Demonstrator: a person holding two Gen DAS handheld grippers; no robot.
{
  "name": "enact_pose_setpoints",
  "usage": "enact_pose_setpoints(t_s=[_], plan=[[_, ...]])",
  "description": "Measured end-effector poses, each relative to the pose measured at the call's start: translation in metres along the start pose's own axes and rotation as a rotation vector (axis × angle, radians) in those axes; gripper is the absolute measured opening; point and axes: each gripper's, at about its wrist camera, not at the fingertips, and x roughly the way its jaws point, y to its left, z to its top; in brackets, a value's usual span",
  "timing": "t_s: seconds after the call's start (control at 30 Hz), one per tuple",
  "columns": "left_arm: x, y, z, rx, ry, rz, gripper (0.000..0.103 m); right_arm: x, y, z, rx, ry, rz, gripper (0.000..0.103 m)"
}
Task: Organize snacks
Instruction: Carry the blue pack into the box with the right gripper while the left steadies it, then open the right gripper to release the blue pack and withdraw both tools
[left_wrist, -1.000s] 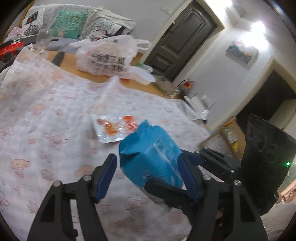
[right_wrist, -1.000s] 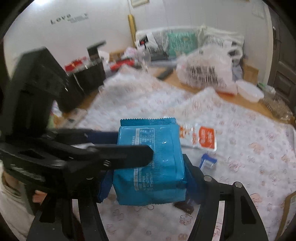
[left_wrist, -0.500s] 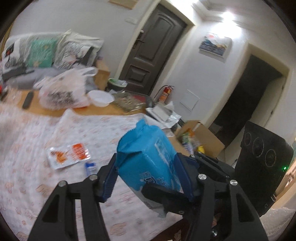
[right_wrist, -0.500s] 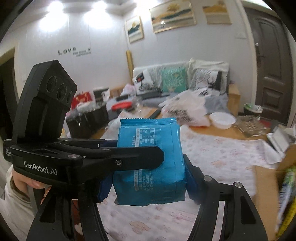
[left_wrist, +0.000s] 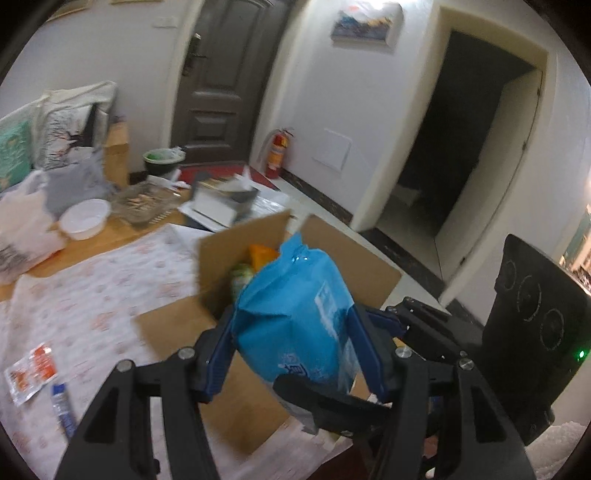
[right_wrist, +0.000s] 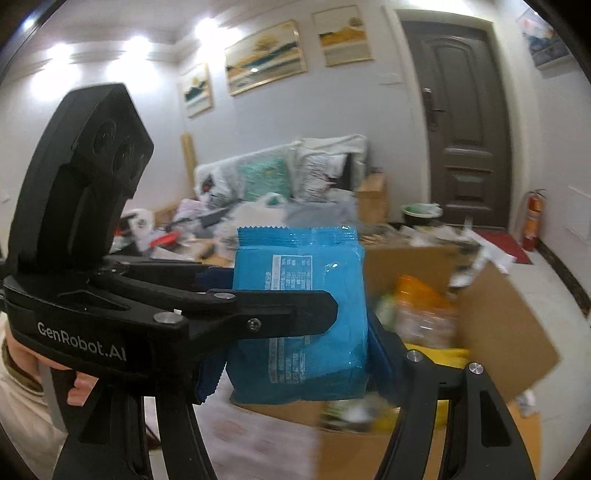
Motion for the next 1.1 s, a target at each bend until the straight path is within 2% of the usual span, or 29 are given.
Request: enact_pose_setpoints(t_s=[0.2, 0.4, 0.77, 0.9, 1.1], plan=[[0.054, -0.015, 0.008, 0.034, 0.068, 0.015, 0.056, 0.010, -0.050, -0.012, -0.003, 0.066, -0.055, 0.062], [0.083, -0.009, 0.015, 0.012, 0.100, 0.023, 0.056, 0.017, -0.070, -0.019, 0.023, 0.081, -0.057, 0.062], [0.078, -0.001, 0.019, 0.010, 0.085, 0.028, 0.060, 0.019, -0.074, -0.018, 0.033, 0.073, -0.087, 0.063], [0.064, -0.001, 0.017, 0.018, 0.065, 0.031, 0.063, 0.016, -0.073, -0.013, 0.033, 0.057, -0.111, 0.069], [0.027, 0.006, 0.011, 0.017, 0.022, 0.046, 0.066, 0.005, -0.051, -0.004, 0.011, 0.034, -0.115, 0.069]])
